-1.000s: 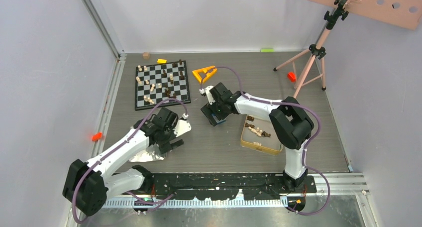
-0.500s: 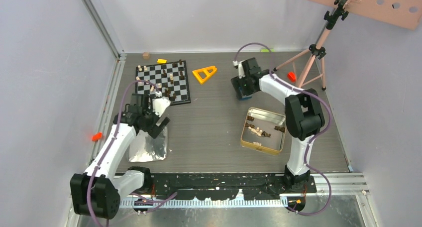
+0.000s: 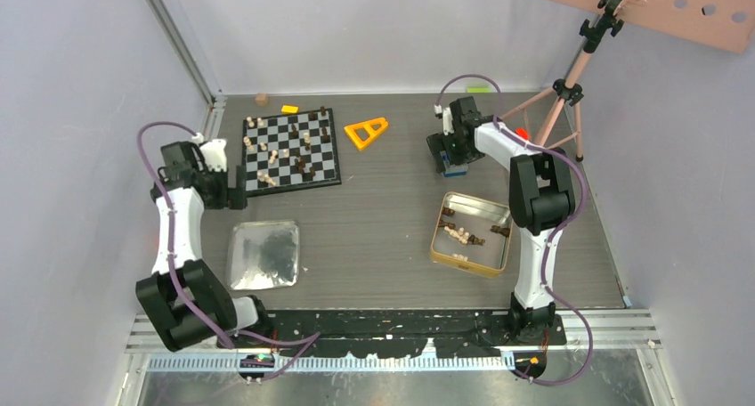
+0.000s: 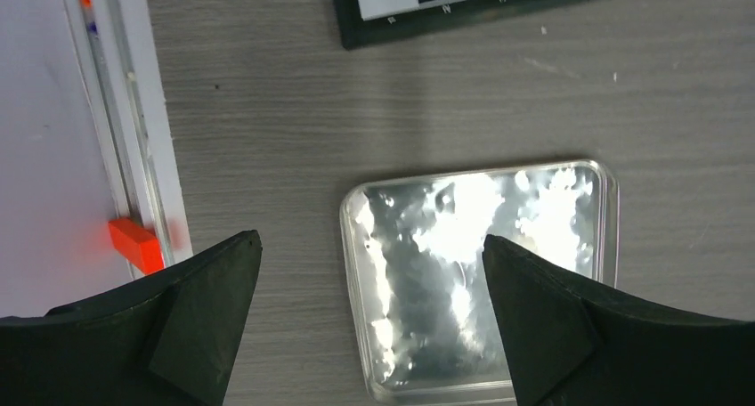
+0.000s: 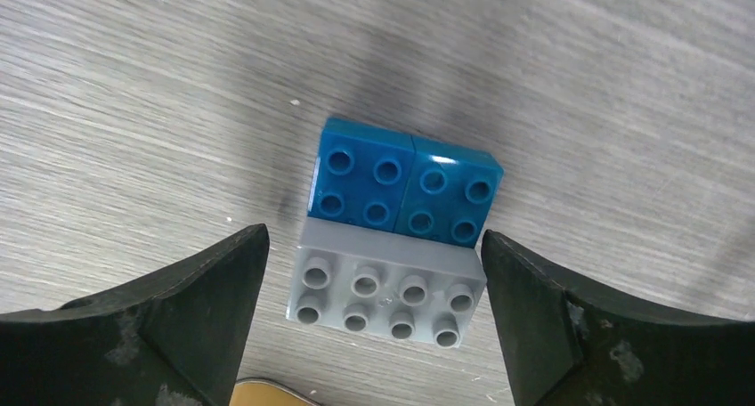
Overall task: Set up the chess pieces on the board
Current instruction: Move the distractor to the center of the board, then move the chessboard to the center of the board.
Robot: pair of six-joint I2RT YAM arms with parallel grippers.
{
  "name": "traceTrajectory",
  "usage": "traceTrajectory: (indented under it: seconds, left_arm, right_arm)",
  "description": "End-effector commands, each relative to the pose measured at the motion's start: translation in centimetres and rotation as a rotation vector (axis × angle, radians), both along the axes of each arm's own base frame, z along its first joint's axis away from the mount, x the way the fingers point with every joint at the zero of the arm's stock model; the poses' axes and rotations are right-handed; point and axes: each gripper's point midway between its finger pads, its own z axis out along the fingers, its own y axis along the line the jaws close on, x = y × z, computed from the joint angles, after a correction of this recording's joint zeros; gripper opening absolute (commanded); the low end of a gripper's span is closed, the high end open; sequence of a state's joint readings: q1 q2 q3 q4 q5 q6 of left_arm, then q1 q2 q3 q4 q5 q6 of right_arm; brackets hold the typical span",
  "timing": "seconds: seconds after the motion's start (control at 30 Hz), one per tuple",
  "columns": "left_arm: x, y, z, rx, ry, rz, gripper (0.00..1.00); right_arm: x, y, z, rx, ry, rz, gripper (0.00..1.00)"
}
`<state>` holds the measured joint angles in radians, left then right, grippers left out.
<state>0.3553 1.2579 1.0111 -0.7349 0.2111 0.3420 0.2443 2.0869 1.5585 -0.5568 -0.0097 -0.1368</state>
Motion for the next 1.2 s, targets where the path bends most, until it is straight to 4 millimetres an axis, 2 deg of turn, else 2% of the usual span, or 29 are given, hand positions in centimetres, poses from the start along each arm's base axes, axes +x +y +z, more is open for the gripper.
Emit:
traceTrajectory:
  seconds: [0.0,0.2,0.27,0.33,0.4,0.47,0.5,0.53,0.57,0.6,0.63,0.67,0.7,0.73,0.77,0.8,0.83,0.87,0.9,0.97,1.0,1.03,1.07,1.17]
  left_arm:
    - [2.8,0.9,1.7,-0.136,-0.078,0.114,1.00]
    - [5.8,2.2,1.7,-0.241,-0.102,0.245,1.00]
    - [7.1,2.4,1.4,-0.274,-0.109,0.270,1.00]
    - [8.5,2.3,1.0,-0.330,-0.111,0.299,1.00]
    - [9.8,2.3,0.3,-0.378,-0.105,0.321,1.00]
    - [11.1,2.4,-0.4,-0.423,-0.102,0.338,1.00]
    - [11.7,2.4,-0.9,-0.443,-0.099,0.344,1.00]
    - [12.3,2.3,-1.1,-0.462,-0.098,0.347,1.00]
    - [12.8,2.3,-1.9,-0.483,-0.089,0.351,1.00]
    - [13.3,2.4,-2.2,-0.498,-0.086,0.356,1.00]
    - [13.7,2.4,-2.7,-0.512,-0.083,0.364,1.00]
    - [14.1,2.4,-3.0,-0.522,-0.082,0.366,0.99]
    - [14.4,2.4,-3.3,-0.534,-0.081,0.366,0.98]
    - [14.7,2.4,-3.6,-0.544,-0.082,0.368,0.97]
    - [15.0,2.4,-3.9,-0.553,-0.082,0.368,0.96]
    - [15.2,2.4,-4.2,-0.559,-0.082,0.369,0.95]
    - [15.4,2.5,-4.5,-0.563,-0.081,0.372,0.94]
    - [15.5,2.4,-4.8,-0.568,-0.075,0.374,0.93]
    - [15.6,2.5,-5.1,-0.571,-0.069,0.375,0.91]
    - [15.8,2.4,-5.6,-0.581,-0.060,0.374,0.86]
    - [15.9,2.3,-5.8,-0.590,-0.056,0.373,0.85]
    - [16.0,2.2,-6.2,-0.603,-0.049,0.373,0.83]
    - [16.0,2.1,-6.4,-0.613,-0.047,0.375,0.82]
    - [16.3,1.7,-6.9,-0.648,-0.042,0.376,0.81]
  right_arm:
    - [2.1,1.9,5.6,0.080,-0.116,0.044,0.99]
    - [2.5,5.1,9.2,0.115,-0.187,0.123,1.00]
    - [2.4,7.1,9.8,0.130,-0.203,0.171,1.00]
    - [1.9,10.2,10.0,0.151,-0.211,0.239,1.00]
    - [1.4,12.9,9.7,0.175,-0.209,0.297,1.00]
    - [1.1,15.6,8.5,0.193,-0.196,0.341,0.99]
    - [1.3,16.8,8.8,0.219,-0.208,0.349,0.98]
    - [0.9,18.1,7.8,0.229,-0.189,0.367,0.98]
    - [1.1,19.3,8.3,0.267,-0.196,0.372,0.96]
    - [0.7,20.7,7.1,0.295,-0.163,0.379,0.95]
    - [1.1,21.7,7.7,0.323,-0.174,0.379,0.93]
    - [0.8,22.8,6.7,0.346,-0.144,0.394,0.92]
    - [1.1,23.8,7.4,0.381,-0.150,0.386,0.90]
    - [0.7,24.8,6.3,0.404,-0.117,0.399,0.88]
    - [1.0,25.7,7.0,0.437,-0.117,0.387,0.86]
    - [0.7,26.5,5.9,0.455,-0.084,0.393,0.84]
    - [1.0,27.1,6.3,0.481,-0.082,0.382,0.84]
    - [0.7,27.7,5.4,0.501,-0.049,0.375,0.82]
    - [0.8,28.3,5.7,0.518,-0.051,0.376,0.82]
    - [0.8,29.1,4.3,0.540,-0.013,0.368,0.80]
    - [0.8,29.6,4.6,0.559,-0.011,0.371,0.80]
    - [0.6,29.9,4.0,0.561,0.003,0.371,0.79]
    - [0.7,30.3,4.3,0.575,0.000,0.371,0.79]
    - [0.7,31.3,3.5,0.597,0.021,0.363,0.79]
